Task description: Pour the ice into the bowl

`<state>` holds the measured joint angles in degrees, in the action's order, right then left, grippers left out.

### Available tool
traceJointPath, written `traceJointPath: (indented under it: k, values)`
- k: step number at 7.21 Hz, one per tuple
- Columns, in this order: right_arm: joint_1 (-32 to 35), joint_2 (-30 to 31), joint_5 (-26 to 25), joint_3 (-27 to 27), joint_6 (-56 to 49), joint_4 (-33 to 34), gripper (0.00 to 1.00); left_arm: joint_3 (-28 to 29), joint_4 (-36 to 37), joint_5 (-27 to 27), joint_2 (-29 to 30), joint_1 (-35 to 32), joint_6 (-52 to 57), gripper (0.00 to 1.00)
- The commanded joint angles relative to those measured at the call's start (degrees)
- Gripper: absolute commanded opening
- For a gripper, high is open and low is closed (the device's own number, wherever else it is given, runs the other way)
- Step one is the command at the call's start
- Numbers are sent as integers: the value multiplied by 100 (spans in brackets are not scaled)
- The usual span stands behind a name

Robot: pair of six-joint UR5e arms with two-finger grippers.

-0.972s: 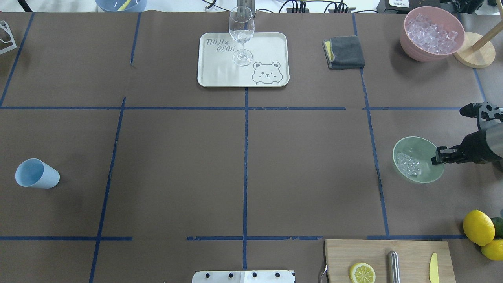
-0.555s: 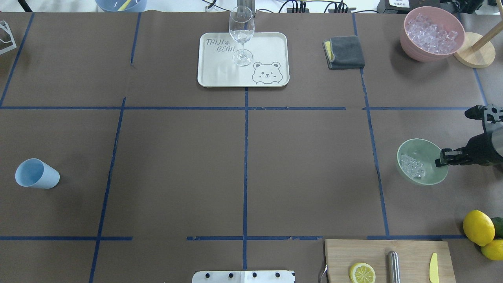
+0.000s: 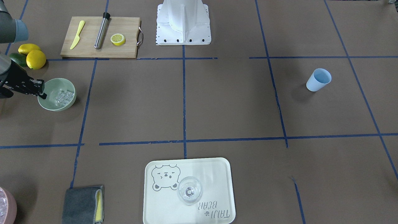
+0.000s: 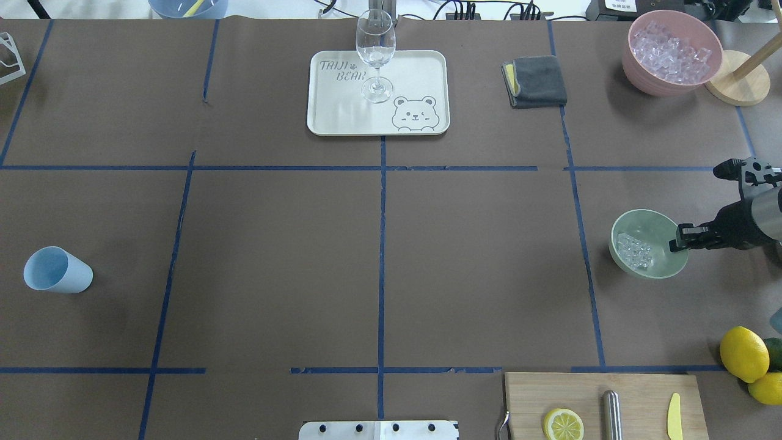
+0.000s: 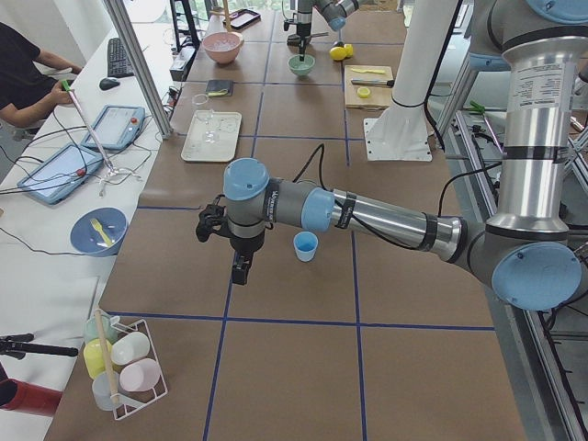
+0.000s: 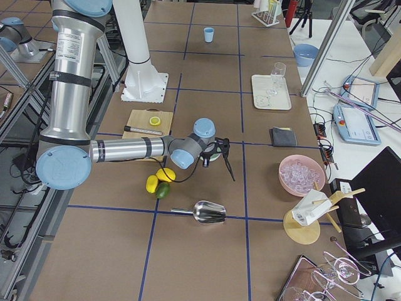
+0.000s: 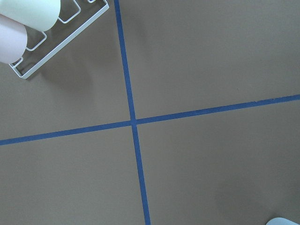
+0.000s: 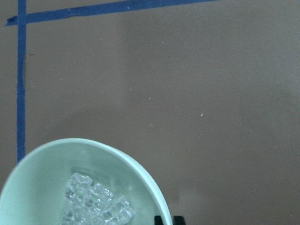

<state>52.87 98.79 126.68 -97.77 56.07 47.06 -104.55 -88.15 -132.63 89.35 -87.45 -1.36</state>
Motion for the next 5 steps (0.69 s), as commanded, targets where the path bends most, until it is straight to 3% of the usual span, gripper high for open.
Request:
traceJointPath:
  k: [1,5]
  values:
    - [48,17,5,-48,1,-31,100,14,-9,0,-5,0,4,100]
    - [1601,44,997,-339,-523,557,100,58,-35,-9,-40,0,-22,100]
